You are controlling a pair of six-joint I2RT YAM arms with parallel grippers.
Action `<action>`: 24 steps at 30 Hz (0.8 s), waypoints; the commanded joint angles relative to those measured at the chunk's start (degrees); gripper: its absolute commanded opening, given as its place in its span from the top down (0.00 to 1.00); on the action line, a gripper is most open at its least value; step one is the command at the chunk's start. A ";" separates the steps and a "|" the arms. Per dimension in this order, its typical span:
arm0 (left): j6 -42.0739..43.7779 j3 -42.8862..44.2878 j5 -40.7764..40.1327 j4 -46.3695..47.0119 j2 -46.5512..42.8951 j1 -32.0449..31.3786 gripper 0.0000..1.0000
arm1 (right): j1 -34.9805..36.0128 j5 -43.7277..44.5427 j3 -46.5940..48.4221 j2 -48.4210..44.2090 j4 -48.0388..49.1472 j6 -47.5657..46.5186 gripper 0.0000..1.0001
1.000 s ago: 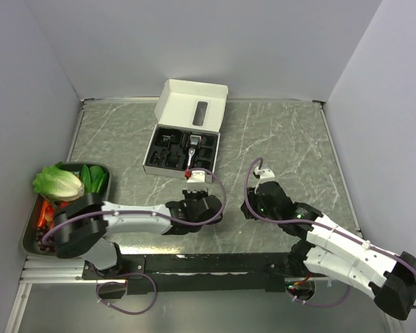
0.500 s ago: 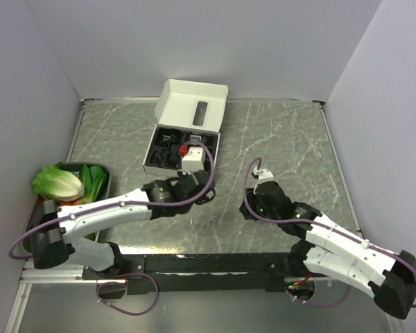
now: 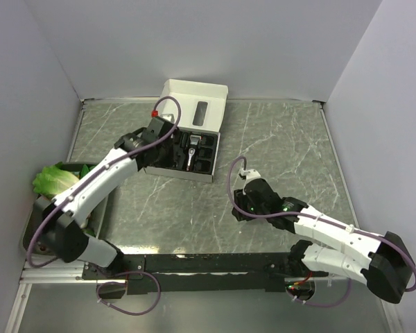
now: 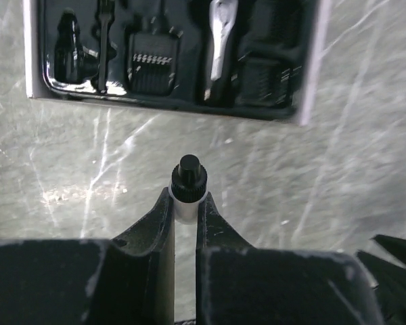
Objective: Sort the hair-cutting tools
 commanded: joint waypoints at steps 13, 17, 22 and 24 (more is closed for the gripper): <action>18.40 15.26 17.81 -7.70 24.12 20.27 0.87 | 1.71 -3.22 4.09 2.77 2.97 -2.30 0.55; 19.89 18.08 18.15 -8.58 29.15 21.24 0.88 | 1.80 -3.39 4.00 3.03 3.24 -2.39 0.55; 21.47 20.54 15.70 -9.72 32.49 21.33 0.87 | 1.98 -3.83 3.47 3.38 3.85 -1.69 0.54; 22.35 20.98 14.29 -9.73 32.76 21.24 0.87 | 2.06 -3.83 3.30 3.64 4.29 -1.34 0.54</action>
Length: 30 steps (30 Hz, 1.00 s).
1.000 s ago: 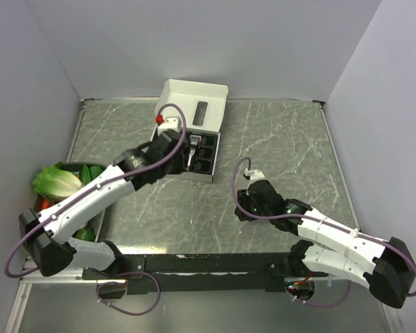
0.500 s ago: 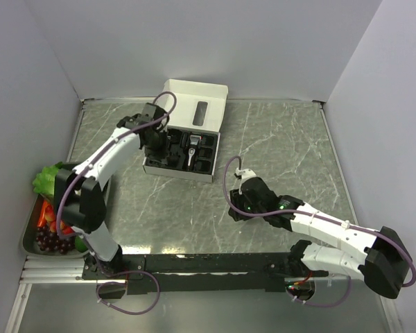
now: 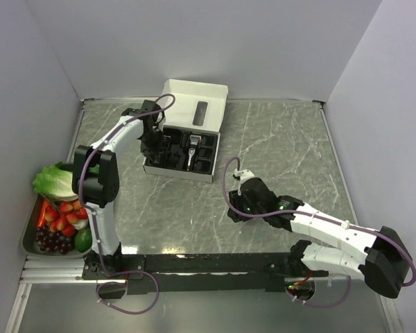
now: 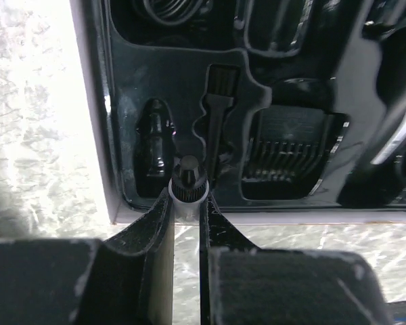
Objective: Sort the hair-cutting tools
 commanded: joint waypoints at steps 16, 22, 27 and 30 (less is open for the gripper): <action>5.80 2.25 -5.74 -1.33 0.19 -0.13 0.86 | 3.30 0.45 2.82 4.36 3.53 3.02 0.54; 5.89 1.28 -5.03 -1.07 -0.33 -0.13 0.85 | 4.09 0.63 3.35 5.33 3.44 3.55 0.54; 5.98 0.23 -3.80 -0.36 -1.48 -0.13 0.84 | 4.36 1.24 3.79 5.59 3.18 3.38 0.53; 6.07 -0.21 -3.27 -0.28 -2.09 -0.22 0.83 | 4.53 1.16 3.61 5.60 3.27 3.47 0.53</action>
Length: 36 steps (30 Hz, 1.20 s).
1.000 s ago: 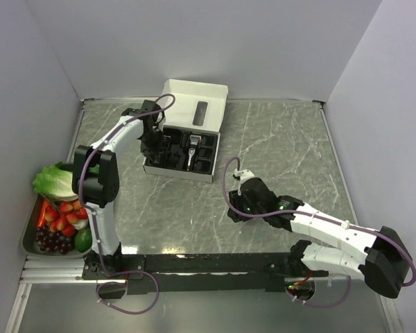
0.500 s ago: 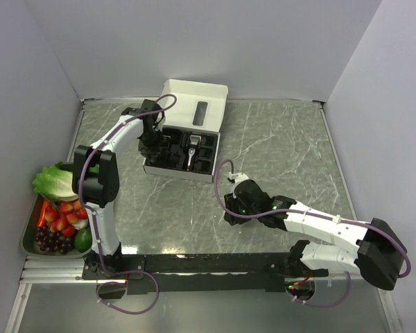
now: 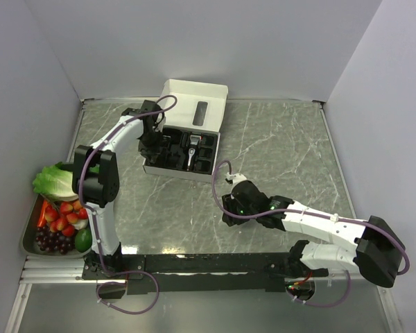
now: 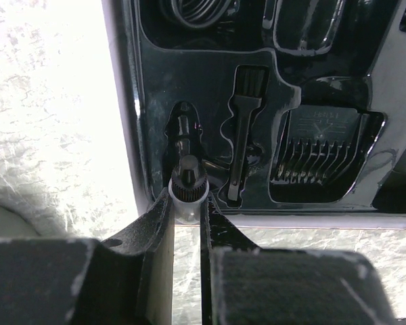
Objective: Sort the hair-cutting tools
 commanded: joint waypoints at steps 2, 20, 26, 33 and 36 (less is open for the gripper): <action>0.97 -0.94 0.93 0.67 -3.40 -0.13 0.83 | 0.71 0.89 2.70 0.13 1.69 0.76 0.53; 0.18 -1.20 -0.31 0.49 -5.07 -0.49 0.72 | 1.15 0.98 1.73 0.57 2.48 0.93 0.50; 0.01 -1.55 -0.83 0.49 -5.87 -0.49 0.69 | 1.41 0.81 1.55 1.10 2.84 1.11 0.50; 0.10 -2.17 -0.83 1.10 -5.17 -0.49 0.69 | 1.59 0.89 1.55 1.01 2.66 1.28 0.50; 0.27 -1.99 -0.66 1.19 -4.46 -0.49 0.69 | 1.76 1.16 1.29 0.75 2.75 1.46 0.50</action>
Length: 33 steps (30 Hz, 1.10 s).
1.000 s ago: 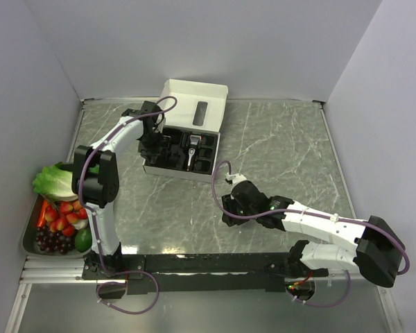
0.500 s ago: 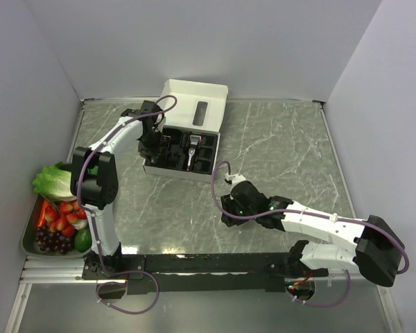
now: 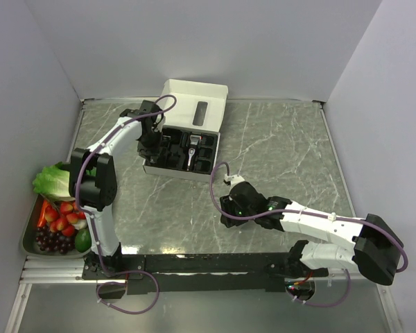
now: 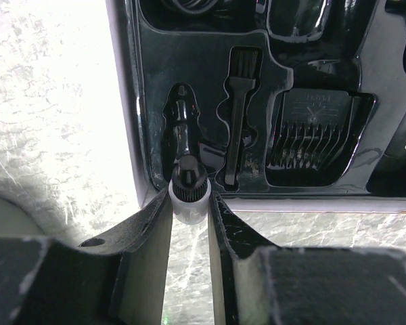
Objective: Sort the hair-cutting tools
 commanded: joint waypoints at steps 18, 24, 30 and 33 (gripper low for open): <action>0.14 0.26 -2.24 0.54 -0.15 -0.20 0.63 | 0.89 1.16 0.32 -0.85 2.34 1.26 0.47; -0.21 0.87 -2.68 0.62 -2.51 -0.38 0.63 | 0.80 0.98 0.32 -0.41 2.69 1.26 0.47; -0.39 1.05 -2.50 0.71 -5.06 -1.17 0.66 | 0.98 0.89 0.76 0.02 2.86 1.26 0.47; -0.48 0.00 -2.59 0.80 -5.86 -1.96 0.68 | 1.07 0.81 1.02 0.55 2.95 1.26 0.47</action>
